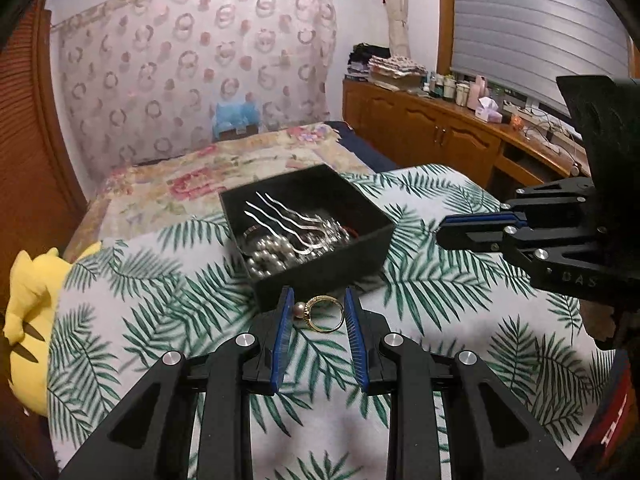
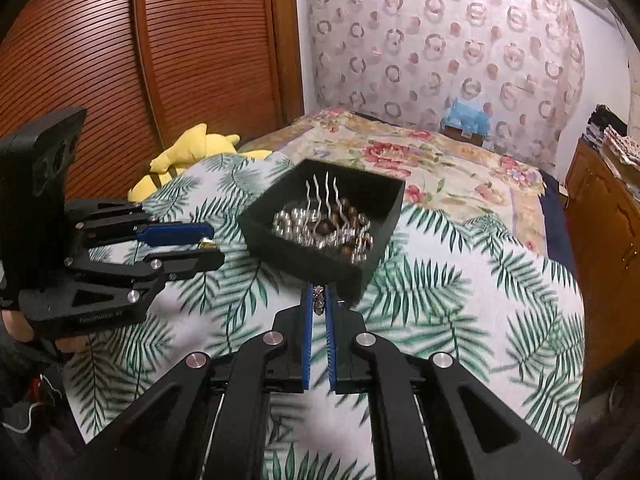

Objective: Organize jewelry
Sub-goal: 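Grasp the gold ring with the left tool while the right tool holds the earring, then lower the ring and earring into the black box while both tools open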

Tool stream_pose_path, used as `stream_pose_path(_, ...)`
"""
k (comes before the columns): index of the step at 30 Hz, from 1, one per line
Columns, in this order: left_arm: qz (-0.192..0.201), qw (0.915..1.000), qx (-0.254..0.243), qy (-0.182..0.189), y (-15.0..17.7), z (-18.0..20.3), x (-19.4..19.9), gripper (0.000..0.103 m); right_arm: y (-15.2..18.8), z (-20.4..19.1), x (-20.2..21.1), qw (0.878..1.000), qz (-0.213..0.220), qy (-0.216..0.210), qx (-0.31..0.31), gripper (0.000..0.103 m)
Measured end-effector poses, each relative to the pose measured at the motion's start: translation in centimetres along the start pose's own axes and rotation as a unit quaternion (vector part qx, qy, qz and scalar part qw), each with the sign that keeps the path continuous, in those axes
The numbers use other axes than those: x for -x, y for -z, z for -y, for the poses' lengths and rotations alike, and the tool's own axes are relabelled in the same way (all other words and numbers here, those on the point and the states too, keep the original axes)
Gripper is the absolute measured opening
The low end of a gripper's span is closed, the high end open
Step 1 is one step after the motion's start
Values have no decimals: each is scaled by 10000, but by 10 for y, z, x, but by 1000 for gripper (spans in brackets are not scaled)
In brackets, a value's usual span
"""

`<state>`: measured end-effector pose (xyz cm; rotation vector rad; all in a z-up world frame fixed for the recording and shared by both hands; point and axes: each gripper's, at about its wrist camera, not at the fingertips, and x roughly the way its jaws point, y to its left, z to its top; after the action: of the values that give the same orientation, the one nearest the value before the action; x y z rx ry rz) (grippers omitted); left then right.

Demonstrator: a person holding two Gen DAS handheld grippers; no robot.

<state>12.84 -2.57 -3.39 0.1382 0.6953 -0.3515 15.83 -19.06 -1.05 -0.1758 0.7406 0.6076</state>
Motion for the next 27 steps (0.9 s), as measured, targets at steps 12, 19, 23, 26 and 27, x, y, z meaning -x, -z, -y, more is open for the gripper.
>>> stream_pose_path(12, 80, 9998, 71, -166, -21, -19, -3, 24, -50, 22, -41, 9991, 20, 39, -414, 7)
stream_pose_path(19, 107, 9997, 15, -222, -35, -22, -9, 24, -70, 34, -65, 9988, -68, 90, -478, 7)
stream_pose_path(23, 101, 9996, -8, -259, -41, -22, -12, 24, -78, 37, -74, 9985, -63, 58, -538, 7)
stream_pose_path(26, 89, 9995, -17, -286, -44, -24, -16, 24, -84, 41, -80, 9978, -27, -4, -668, 7)
stream_pose_path(27, 84, 9995, -16, -288, -46, -24, -17, 24, -86, 42, -82, 9975, -8, -29, -707, 8)
